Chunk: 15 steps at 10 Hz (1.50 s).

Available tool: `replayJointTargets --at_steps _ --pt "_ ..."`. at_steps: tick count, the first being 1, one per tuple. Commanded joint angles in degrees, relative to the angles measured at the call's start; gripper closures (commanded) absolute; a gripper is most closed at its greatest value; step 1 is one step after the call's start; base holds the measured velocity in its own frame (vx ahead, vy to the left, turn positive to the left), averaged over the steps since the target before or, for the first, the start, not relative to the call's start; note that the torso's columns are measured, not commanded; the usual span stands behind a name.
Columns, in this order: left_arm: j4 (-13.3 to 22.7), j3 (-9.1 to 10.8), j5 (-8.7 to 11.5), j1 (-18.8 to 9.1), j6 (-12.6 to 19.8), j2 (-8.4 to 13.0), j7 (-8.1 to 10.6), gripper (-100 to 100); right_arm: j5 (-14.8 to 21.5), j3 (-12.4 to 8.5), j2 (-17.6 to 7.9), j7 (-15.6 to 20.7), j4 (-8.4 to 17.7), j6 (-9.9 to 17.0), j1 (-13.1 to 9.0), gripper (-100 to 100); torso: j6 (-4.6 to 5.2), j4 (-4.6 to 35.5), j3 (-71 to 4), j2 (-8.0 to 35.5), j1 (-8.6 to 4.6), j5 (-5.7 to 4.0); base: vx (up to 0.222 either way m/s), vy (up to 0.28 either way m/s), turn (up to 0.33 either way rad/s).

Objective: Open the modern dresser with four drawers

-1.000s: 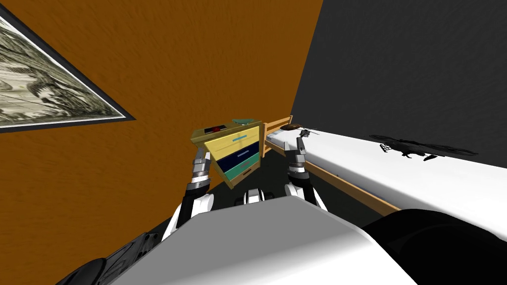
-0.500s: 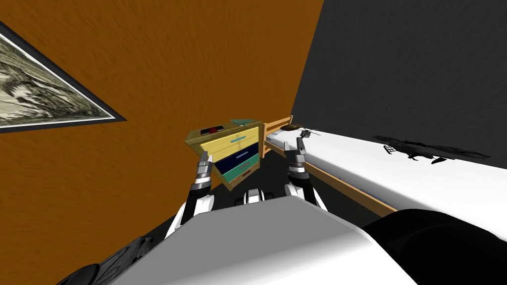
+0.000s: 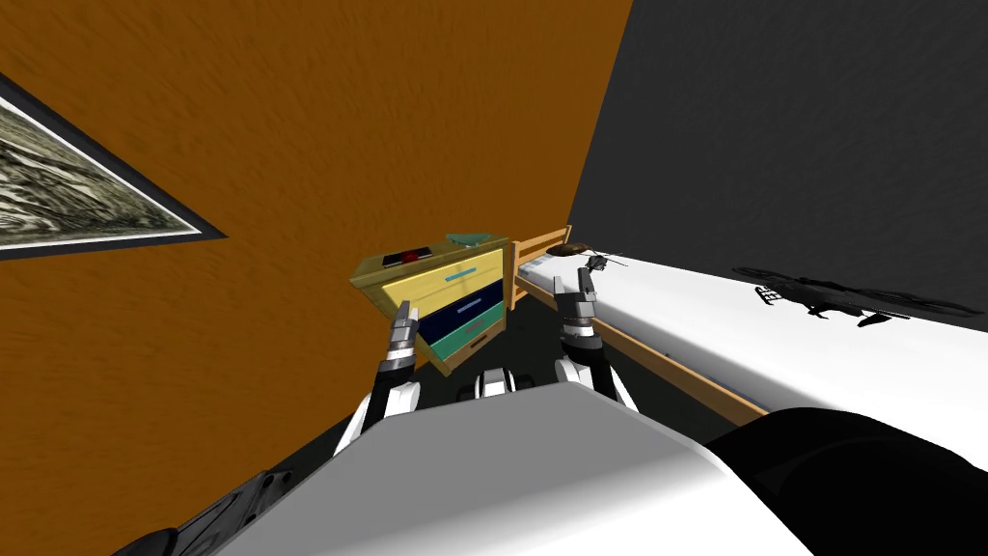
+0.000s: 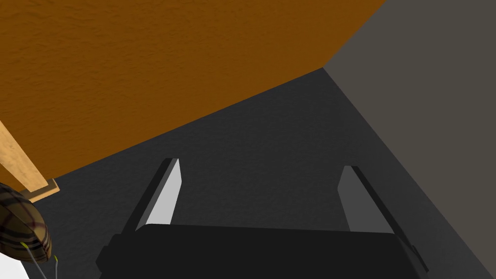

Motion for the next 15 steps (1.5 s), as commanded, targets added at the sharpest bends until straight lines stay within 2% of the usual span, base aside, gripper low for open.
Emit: replayJointTargets --at_steps 1,5,6,14,15 --pt "4.5 0.16 0.3 -0.9 -2.0 0.1 0.67 -100 0.0 0.0 0.0 0.0 0.0 0.0 0.0 0 0.00 0.0 0.0 0.0 0.01 0.01 0.050 -0.037 0.005" --pt "10.6 0.30 0.6 -2.0 -4.6 -0.1 1.48 -100 0.0 0.0 0.0 0.0 0.0 0.0 0.0 0 0.00 0.0 0.0 0.0 0.04 0.02 0.048 -0.031 0.003" --pt "10.9 0.30 0.6 -2.0 -4.6 -0.1 1.48 -100 0.0 0.0 0.0 0.0 0.0 0.0 0.0 0 0.00 0.0 0.0 -0.1 0.01 0.01 0.042 -0.026 0.003" --pt "24.9 0.66 1.4 -4.8 -10.6 -1.5 3.43 -100 0.0 0.0 0.0 0.0 0.0 0.0 0.0 0 0.00 0.0 0.0 0.0 0.04 0.01 0.053 -0.034 0.003" --pt "25.3 0.66 1.4 -4.8 -10.6 -1.5 3.43 -100 0.0 0.0 0.0 0.0 0.0 0.0 0.0 0 0.00 0.0 0.0 0.0 0.02 0.01 0.044 -0.025 0.003"
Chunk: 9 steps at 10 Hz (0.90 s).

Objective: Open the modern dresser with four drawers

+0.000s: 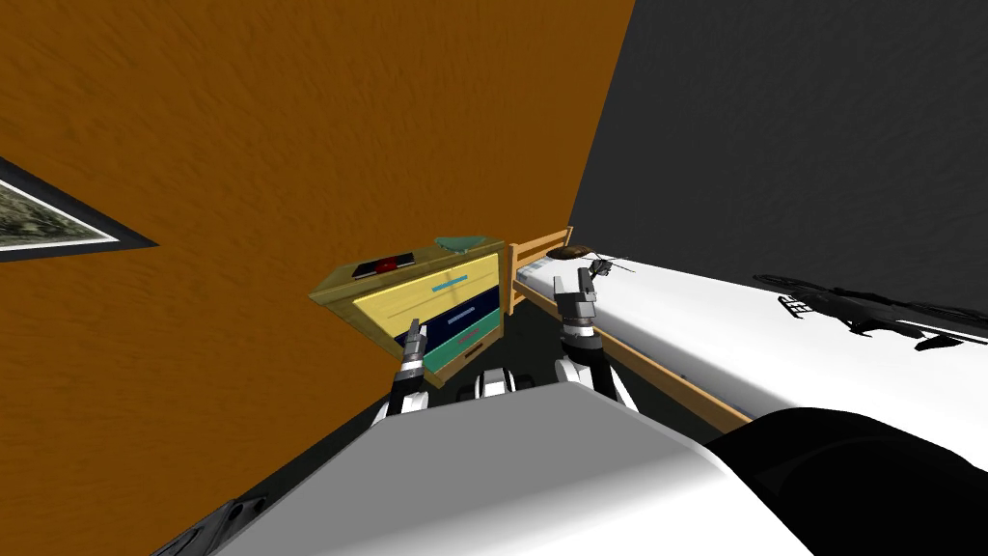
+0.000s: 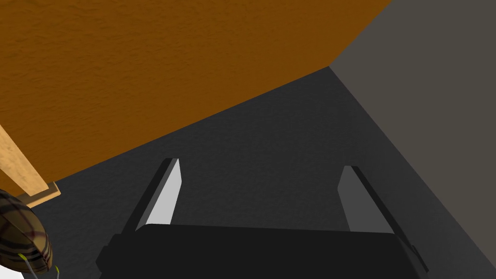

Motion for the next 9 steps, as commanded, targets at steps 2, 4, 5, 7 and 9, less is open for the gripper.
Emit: replayJointTargets --at_steps 2,4,5,7,9 --pt "3.7 0.07 0.1 -0.8 -1.4 -0.3 0.37 -100 0.0 0.0 0.0 0.0 0.0 0.0 0.0 0 0.00 0.0 0.0 0.1 0.01 0.00 0.030 -0.019 0.001" --pt "5.8 0.12 0.3 -1.2 -2.3 -0.4 0.65 -100 0.0 0.0 0.0 0.0 0.0 0.0 0.0 0 0.00 0.0 0.0 0.0 -0.02 0.00 0.032 -0.019 0.002" --pt "8.0 0.17 0.4 -1.6 -3.2 -0.4 0.94 -100 0.0 0.0 0.0 0.0 0.0 0.0 0.0 0 0.00 0.0 0.0 0.0 -0.01 -0.01 0.033 -0.019 0.002" --pt "10.3 0.23 0.5 -2.1 -4.1 -0.4 1.25 -100 0.0 0.0 0.0 0.0 0.0 0.0 0.0 0 0.00 0.0 0.0 -0.1 -0.04 -0.01 0.055 -0.027 0.003" --pt "14.2 0.34 0.8 -3.0 -6.1 -0.3 1.89 -100 0.0 0.0 0.0 0.0 0.0 0.0 0.0 0 0.00 0.0 0.0 0.0 -0.05 -0.01 0.051 -0.041 0.004"
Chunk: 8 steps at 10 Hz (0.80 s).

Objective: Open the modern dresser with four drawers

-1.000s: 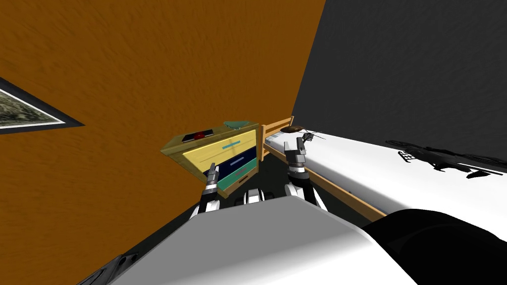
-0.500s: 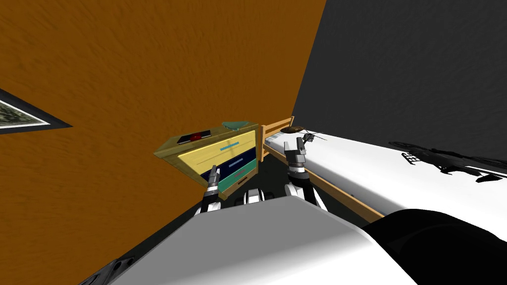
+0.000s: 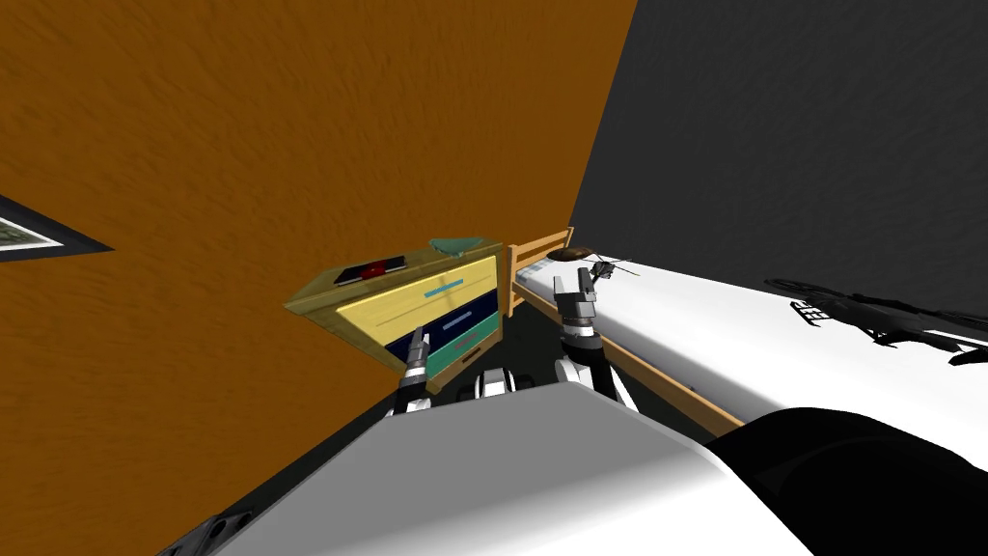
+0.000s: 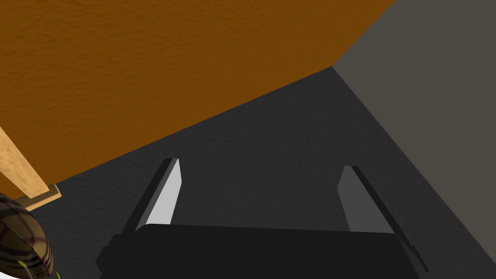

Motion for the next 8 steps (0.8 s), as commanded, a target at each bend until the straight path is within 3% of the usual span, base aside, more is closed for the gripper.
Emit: replayJointTargets --at_steps 1,8 --pt "3.8 0.07 0.2 -0.7 -1.5 0.0 0.47 -100 0.0 0.0 0.0 0.0 0.0 0.0 0.0 0 0.00 0.0 0.0 0.0 -0.01 0.00 0.050 -0.034 0.002" --pt "13.4 0.30 0.7 -2.5 -5.3 -0.2 1.73 -100 0.0 0.0 0.0 0.0 0.0 0.0 0.0 0 0.00 0.0 0.0 0.0 0.02 0.01 0.043 -0.027 0.003"
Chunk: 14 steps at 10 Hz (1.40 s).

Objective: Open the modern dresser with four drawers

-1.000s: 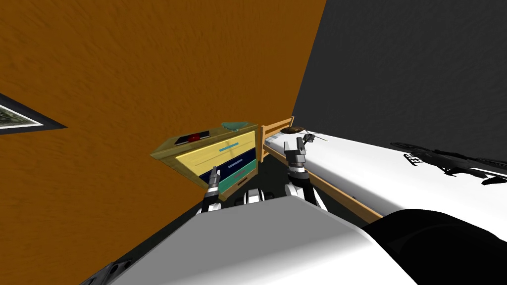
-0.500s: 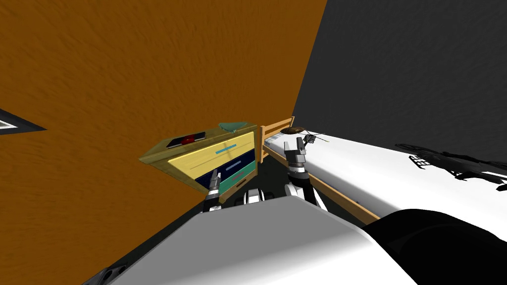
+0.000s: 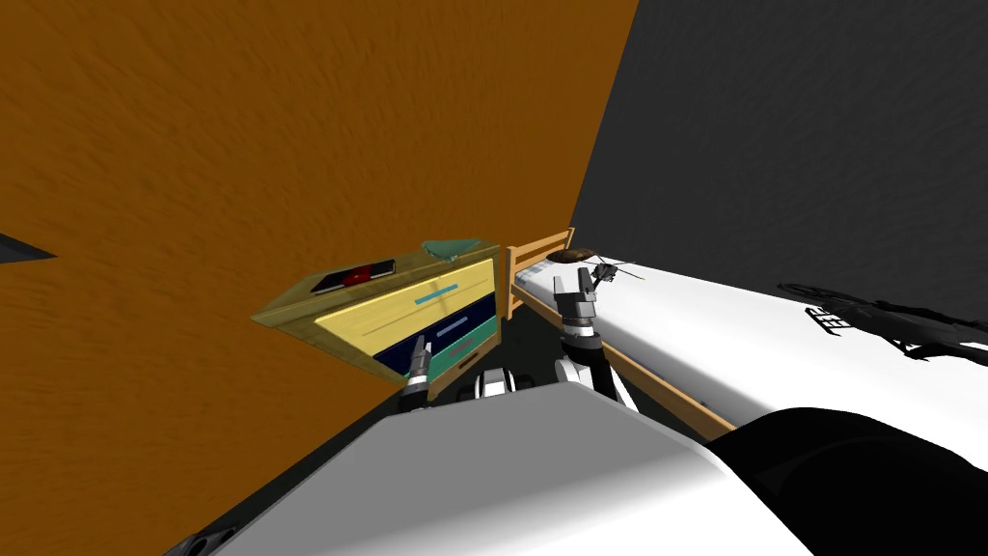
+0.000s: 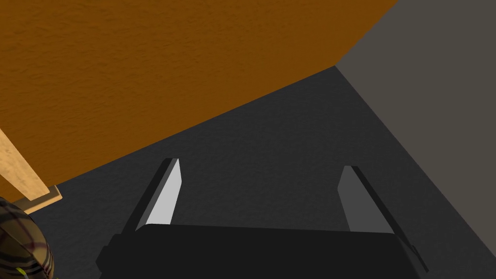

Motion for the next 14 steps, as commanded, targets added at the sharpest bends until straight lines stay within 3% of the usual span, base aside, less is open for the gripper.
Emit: replayJointTargets --at_steps 1,7,10,11,12,13,14 --pt "4.0 0.09 0.2 -0.8 -1.6 -0.4 0.46 -100 0.0 0.0 0.0 0.0 0.0 0.0 0.0 0 0.00 0.0 0.0 0.0 0.03 0.00 0.040 -0.021 0.002" --pt "11.5 0.27 0.6 -2.2 -4.6 -2.8 1.44 -100 0.0 0.0 0.0 0.0 0.0 0.0 0.0 0 0.00 0.0 0.0 0.0 -0.01 0.00 0.042 -0.026 0.003" --pt "10.1 0.68 0.8 -3.7 -2.0 -2.0 1.53 -100 0.0 0.0 0.0 0.0 0.0 0.0 0.0 0 0.00 0.0 0.0 0.0 0.05 0.01 0.026 -0.010 0.003" --pt "10.1 0.58 0.7 -3.3 -2.5 -2.1 1.44 -100 0.0 0.0 0.0 0.0 0.0 0.0 0.0 0 -0.01 0.0 0.0 0.0 0.03 0.01 0.015 -0.003 0.000" --pt "11.0 0.39 0.6 -2.7 -3.9 -2.4 1.37 100 0.0 0.0 0.0 0.0 0.0 0.0 0.0 0 -0.01 0.0 0.0 0.0 0.03 0.01 -0.015 0.006 -0.004" --pt "10.6 0.51 0.7 -3.1 -2.9 -2.2 1.45 100 0.0 0.0 0.0 0.0 0.0 0.0 0.0 0 -0.01 0.0 0.1 0.1 0.05 0.01 -0.018 0.004 0.019" --pt "9.0 -1.05 -0.2 -2.3 -2.8 -1.7 2.21 100 0.0 0.0 0.0 0.0 0.0 0.0 0.0 0 0.10 -0.2 -0.1 -0.3 0.25 0.20 -0.059 -0.060 0.208"
